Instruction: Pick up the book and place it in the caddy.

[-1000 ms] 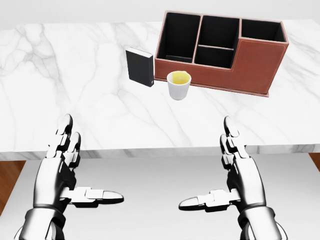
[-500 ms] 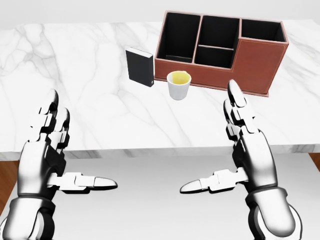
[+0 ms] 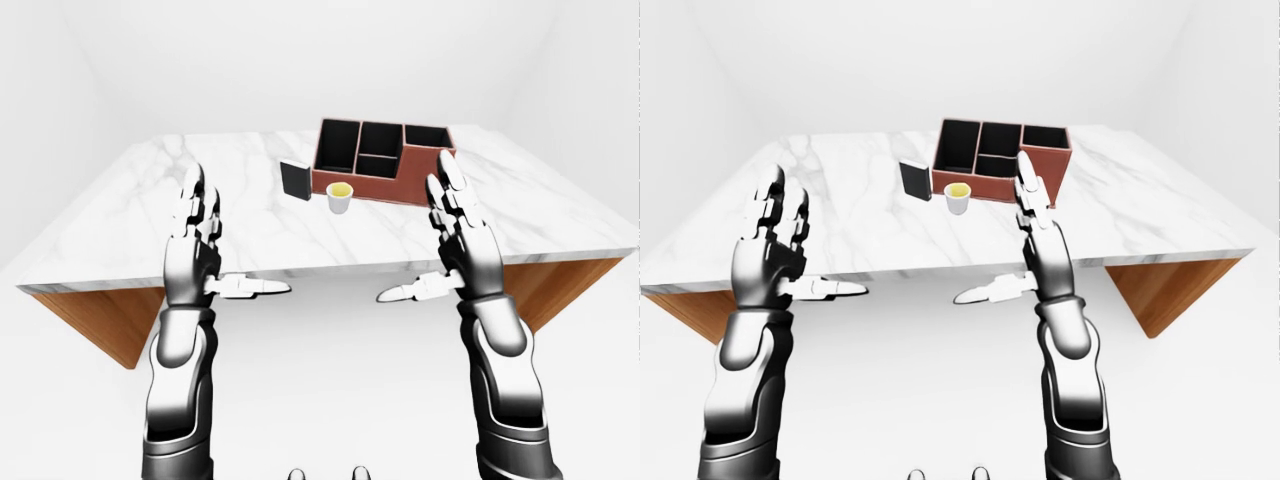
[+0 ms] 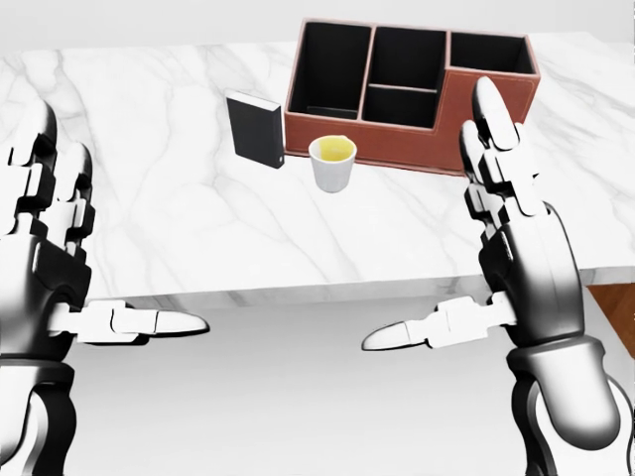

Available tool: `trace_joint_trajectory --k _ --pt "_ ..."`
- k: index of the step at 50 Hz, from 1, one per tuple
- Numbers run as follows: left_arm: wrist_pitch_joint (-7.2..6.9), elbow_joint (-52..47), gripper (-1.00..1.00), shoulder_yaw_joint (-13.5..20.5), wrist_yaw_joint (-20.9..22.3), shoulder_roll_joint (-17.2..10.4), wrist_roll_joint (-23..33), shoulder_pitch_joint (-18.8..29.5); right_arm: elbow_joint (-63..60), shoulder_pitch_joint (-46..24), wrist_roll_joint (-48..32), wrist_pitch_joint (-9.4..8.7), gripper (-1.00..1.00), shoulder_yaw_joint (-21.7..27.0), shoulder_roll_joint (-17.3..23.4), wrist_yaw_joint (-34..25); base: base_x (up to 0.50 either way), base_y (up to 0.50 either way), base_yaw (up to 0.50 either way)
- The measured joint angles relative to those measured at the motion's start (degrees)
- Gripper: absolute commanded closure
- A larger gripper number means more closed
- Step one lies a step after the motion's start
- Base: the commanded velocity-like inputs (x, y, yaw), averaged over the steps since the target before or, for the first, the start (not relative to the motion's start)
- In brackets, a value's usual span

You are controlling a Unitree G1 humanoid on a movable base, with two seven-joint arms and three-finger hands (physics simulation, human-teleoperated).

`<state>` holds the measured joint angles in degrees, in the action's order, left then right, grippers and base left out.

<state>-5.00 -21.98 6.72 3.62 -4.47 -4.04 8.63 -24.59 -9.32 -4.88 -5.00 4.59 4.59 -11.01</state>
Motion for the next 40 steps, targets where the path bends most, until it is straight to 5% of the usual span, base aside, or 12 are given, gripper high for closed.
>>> trace_joint_trajectory --k 18,40 --pt "0.00 -0.22 -1.00 0.65 -0.27 -0.37 -0.81 0.28 -0.52 -0.60 -1.85 0.00 -1.00 -0.39 0.20 1.21 -0.02 -0.03 0.00" --pt "0.00 1.66 -1.00 0.51 -0.38 -0.43 -0.37 0.70 -1.28 0.26 -4.56 0.00 -1.00 -0.34 0.02 0.75 0.09 0.48 0.00"
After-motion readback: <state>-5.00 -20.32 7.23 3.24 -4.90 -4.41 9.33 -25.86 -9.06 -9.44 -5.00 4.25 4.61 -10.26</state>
